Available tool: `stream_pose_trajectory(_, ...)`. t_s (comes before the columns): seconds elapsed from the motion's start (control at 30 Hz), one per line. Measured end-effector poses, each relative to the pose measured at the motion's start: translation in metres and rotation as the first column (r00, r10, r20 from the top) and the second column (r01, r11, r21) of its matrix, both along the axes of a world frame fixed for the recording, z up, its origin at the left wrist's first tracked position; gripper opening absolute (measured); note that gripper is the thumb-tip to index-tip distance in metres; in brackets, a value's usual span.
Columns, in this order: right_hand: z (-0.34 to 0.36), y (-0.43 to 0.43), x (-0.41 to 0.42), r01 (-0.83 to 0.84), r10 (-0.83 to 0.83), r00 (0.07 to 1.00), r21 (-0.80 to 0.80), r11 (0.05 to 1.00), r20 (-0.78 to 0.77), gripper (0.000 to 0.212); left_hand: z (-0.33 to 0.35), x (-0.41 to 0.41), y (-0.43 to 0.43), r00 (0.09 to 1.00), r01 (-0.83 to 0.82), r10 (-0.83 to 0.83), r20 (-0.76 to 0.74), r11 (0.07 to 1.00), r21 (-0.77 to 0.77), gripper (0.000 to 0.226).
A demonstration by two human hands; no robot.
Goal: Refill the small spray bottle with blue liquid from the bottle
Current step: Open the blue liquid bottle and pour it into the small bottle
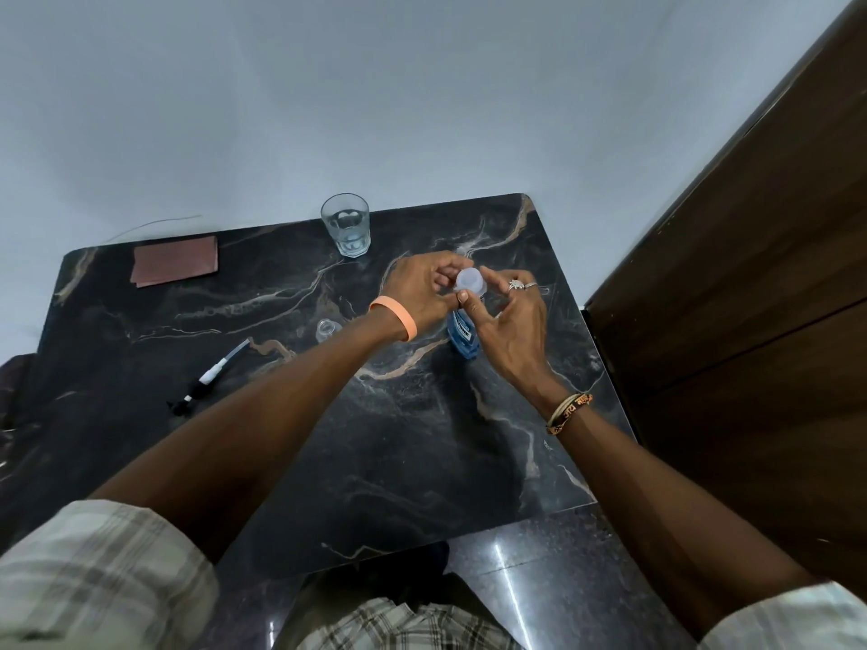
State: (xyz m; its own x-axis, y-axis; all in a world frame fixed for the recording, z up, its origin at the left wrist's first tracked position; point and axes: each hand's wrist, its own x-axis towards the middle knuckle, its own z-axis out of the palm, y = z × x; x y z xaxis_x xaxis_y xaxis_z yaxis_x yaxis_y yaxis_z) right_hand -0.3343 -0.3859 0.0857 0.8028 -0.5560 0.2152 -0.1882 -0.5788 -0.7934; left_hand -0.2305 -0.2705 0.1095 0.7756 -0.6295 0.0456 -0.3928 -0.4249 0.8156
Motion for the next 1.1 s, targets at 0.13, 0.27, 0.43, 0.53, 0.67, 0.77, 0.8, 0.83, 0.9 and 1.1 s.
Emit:
stream_pose_trajectory(0.13, 0.011, 0.006, 0.0, 0.024, -0.022, 0.998, -0.036, 0.999, 0.061, 0.041, 0.013, 0.0, 0.006, 1.0, 0.017, -0.016, 0.024, 0.998, -0.066, 0.04)
stream_pose_trajectory(0.27, 0.02, 0.006, -0.014, 0.032, -0.023, 0.991, -0.067, 0.997, 0.13, 0.037, 0.022, -0.009, 0.006, 0.992, 0.082, -0.073, 0.102, 0.993, -0.089, 0.039)
stream_pose_trajectory(0.43, 0.008, -0.011, -0.056, 0.06, -0.053, 0.996, -0.113, 0.992, 0.07, 0.032, 0.006, -0.046, -0.014, 0.984, 0.157, -0.15, 0.091, 0.985, -0.075, 0.034)
stream_pose_trajectory(0.53, -0.011, -0.019, -0.085, 0.041, -0.047, 0.997, -0.082, 0.996, -0.064, 0.024, -0.021, -0.072, -0.025, 0.983, 0.181, -0.181, 0.041, 0.983, -0.003, 0.03)
stream_pose_trajectory(0.67, -0.039, -0.019, -0.118, 0.014, -0.02, 0.988, -0.039, 0.999, -0.151, 0.019, -0.061, -0.105, -0.031, 0.983, 0.186, -0.185, -0.025, 0.97, 0.156, 0.028)
stream_pose_trajectory(0.77, -0.055, -0.015, -0.132, -0.021, 0.014, 0.976, -0.031, 0.999, -0.218, 0.021, -0.085, -0.126, -0.032, 0.985, 0.169, -0.151, -0.088, 0.955, 0.244, 0.028)
stream_pose_trajectory(0.8, -0.06, -0.014, -0.135, -0.038, 0.028, 0.973, -0.038, 0.999, -0.228, 0.021, -0.091, -0.132, -0.032, 0.985, 0.164, -0.142, -0.099, 0.949, 0.269, 0.027)
stream_pose_trajectory(0.83, -0.065, -0.013, -0.137, -0.049, 0.038, 0.969, -0.04, 0.998, -0.243, 0.021, -0.096, -0.136, -0.032, 0.985, 0.164, -0.138, -0.108, 0.941, 0.295, 0.026)
stream_pose_trajectory(0.9, -0.076, -0.011, -0.142, -0.056, 0.043, 0.96, -0.038, 0.998, -0.275, 0.019, -0.104, -0.142, -0.033, 0.982, 0.175, -0.14, -0.123, 0.919, 0.354, 0.023)
stream_pose_trajectory(1.1, -0.094, -0.015, -0.151, -0.102, 0.085, 0.903, -0.018, 0.995, -0.421, 0.018, -0.118, -0.157, -0.031, 0.966, 0.24, -0.178, -0.19, 0.888, 0.393, 0.032)
